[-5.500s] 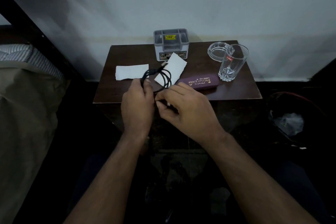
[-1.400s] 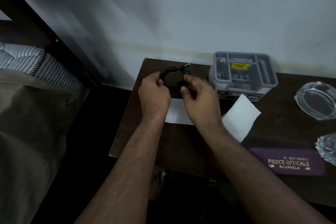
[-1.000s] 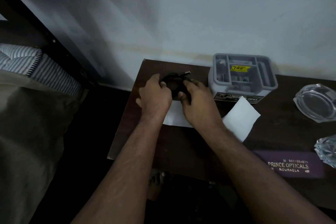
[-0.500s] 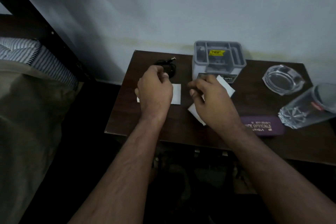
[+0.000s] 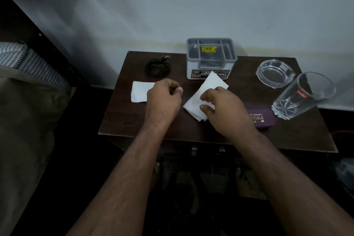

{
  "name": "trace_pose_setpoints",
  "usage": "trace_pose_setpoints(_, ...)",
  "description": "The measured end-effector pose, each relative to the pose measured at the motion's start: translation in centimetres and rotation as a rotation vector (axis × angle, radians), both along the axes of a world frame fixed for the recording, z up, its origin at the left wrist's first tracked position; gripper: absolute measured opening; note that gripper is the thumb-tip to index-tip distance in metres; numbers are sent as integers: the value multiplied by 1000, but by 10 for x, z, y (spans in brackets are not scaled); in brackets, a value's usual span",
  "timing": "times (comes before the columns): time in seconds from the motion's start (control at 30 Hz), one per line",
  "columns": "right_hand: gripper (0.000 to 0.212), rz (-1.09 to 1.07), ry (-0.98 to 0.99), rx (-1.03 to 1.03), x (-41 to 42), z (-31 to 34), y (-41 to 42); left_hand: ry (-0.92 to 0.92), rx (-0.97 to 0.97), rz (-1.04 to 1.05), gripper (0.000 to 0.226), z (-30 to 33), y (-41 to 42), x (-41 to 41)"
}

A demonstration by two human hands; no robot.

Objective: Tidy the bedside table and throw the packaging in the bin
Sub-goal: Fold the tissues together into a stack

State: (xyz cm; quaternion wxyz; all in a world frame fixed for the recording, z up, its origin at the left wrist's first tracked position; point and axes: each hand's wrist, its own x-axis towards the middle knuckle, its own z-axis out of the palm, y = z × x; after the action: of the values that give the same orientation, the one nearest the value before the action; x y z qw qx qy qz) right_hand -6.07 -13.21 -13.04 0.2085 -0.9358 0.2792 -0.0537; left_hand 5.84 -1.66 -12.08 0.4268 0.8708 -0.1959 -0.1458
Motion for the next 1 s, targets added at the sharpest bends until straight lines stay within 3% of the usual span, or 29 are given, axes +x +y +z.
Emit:
trace_pose_setpoints(0.17, 34, 92, 255, -49, 8, -5, 9, 55, 62, -75, 20, -6, -13, -1)
trace_pose_setpoints(0.4, 40, 184, 239, 31, 18, -7, 25, 105, 175, -147, 29, -11, -22, 1)
trace_pose_setpoints(0.67, 25, 112, 149, 28, 27, -2, 27, 83, 227, -124, 24, -12, -7, 17)
trace_pose_setpoints(0.8, 19, 43, 28, 19, 38, -1, 27, -89, 282, -75, 30, -11, 7, 25)
trace_pose_setpoints(0.9, 17, 123, -11, 40, 50, -4, 32, -277, 392, -92, 37, -10, 18, 32)
trace_pose_setpoints(1.0, 21, 181, 7, 33, 61, -8, 38, -252, 505, -105, 28, -9, 24, 40)
